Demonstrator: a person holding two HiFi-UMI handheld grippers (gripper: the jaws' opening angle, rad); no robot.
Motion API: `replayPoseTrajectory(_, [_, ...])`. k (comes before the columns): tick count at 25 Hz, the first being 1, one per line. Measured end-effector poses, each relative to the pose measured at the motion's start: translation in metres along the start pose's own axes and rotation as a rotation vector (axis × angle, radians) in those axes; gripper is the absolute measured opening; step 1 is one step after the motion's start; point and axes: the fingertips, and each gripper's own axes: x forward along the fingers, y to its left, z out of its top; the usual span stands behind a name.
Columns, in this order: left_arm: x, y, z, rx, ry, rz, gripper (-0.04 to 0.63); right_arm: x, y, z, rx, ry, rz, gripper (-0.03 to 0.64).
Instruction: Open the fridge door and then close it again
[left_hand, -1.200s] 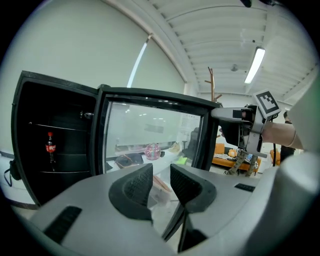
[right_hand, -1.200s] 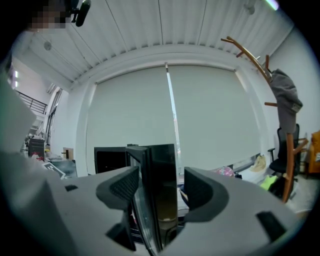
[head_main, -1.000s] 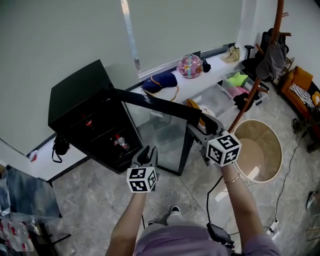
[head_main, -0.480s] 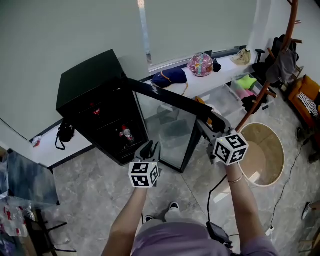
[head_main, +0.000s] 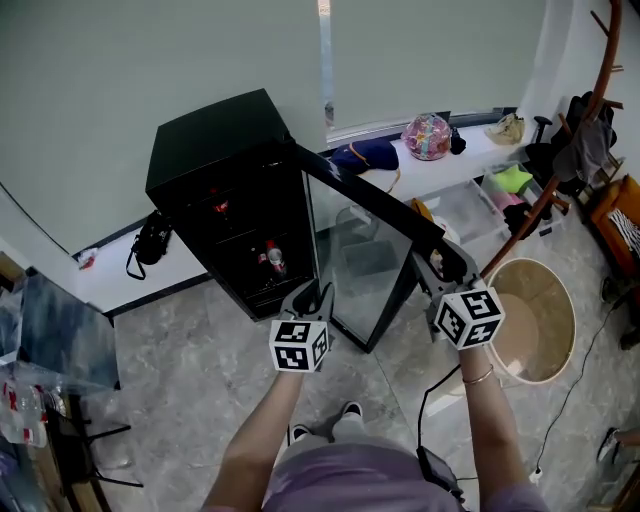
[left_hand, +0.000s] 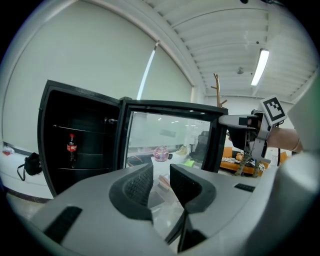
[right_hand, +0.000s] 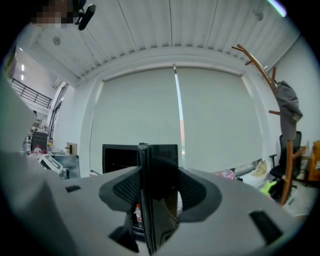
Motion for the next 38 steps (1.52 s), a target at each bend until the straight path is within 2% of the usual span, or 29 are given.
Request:
replayPoseTrajectory(17, [-0.089,0.056,0.002,-0.022,-0.033,0.074,0.095,-0.023,0.105,-0.002,-0.045,0.006,0.024,0.211])
replayPoseTrajectory(38, [-0.163,0.108,-0.012,-0.050,-0.049,0.142,0.096,-0.010,0.221,-0.005,-0.125,0.006,0.083,0.219])
